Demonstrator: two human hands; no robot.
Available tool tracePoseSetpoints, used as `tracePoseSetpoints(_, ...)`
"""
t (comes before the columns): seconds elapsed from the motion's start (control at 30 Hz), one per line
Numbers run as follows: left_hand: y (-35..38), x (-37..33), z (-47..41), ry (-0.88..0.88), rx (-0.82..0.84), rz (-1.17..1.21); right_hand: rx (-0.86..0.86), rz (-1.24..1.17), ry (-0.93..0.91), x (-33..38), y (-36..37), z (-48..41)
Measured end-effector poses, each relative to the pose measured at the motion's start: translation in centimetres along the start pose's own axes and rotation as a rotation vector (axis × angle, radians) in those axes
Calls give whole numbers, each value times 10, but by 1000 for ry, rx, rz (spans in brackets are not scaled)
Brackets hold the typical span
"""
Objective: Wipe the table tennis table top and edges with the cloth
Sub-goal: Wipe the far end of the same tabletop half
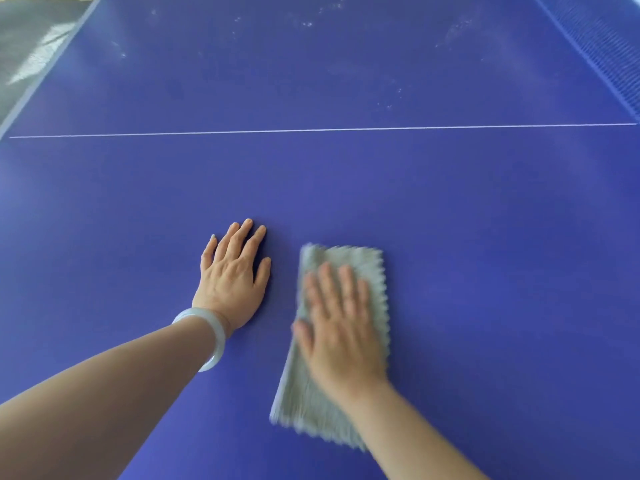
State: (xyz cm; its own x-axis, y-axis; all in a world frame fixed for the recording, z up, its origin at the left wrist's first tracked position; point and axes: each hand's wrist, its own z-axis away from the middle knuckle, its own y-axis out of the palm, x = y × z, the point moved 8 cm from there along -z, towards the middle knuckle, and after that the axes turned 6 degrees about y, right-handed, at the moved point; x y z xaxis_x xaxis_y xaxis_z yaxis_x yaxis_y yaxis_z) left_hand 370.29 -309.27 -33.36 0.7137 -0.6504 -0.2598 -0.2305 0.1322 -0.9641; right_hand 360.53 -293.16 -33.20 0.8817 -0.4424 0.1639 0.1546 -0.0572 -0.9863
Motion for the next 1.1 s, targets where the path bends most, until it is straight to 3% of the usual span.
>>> tracePoseSetpoints(0.07,-1,0,1,-1,2,8,52,-4,-234,14,4,22)
tracePoseSetpoints(0.13,-2,0,1,0,2,11,47,-8,-236,-25,-2,19)
tracePoseSetpoints(0.2,-2,-1,0,4,4,14,0,42,-35,-93,-13,5)
tracePoseSetpoints(0.3,-1,-3,-1,4,3,4,49,110,440,-180,-27,-12)
tracePoseSetpoints(0.4,-3,-3,-1,2,-1,5,46,82,631,-154,-25,-15)
tracePoseSetpoints(0.47,-4,-3,0,2,-6,5,-19,48,487,-93,-20,-11)
tracePoseSetpoints(0.53,-5,-2,0,-2,-8,7,2,7,184,-28,-9,12)
tracePoseSetpoints(0.63,-4,-2,1,-5,-2,11,59,-9,-159,-11,-2,60)
tracePoseSetpoints(0.7,-4,-2,1,-7,1,6,11,-7,-112,-59,-10,60)
tracePoseSetpoints(0.83,-3,-4,1,-14,0,-5,42,126,401,-167,-27,17)
tracePoseSetpoints(0.93,-3,-5,2,-10,-3,-14,66,117,640,-170,-24,-13)
tracePoseSetpoints(1.0,-3,-6,1,1,0,-21,64,73,646,-142,-19,-24)
tracePoseSetpoints(1.1,-4,-5,1,0,6,-20,52,15,297,-66,-9,-8)
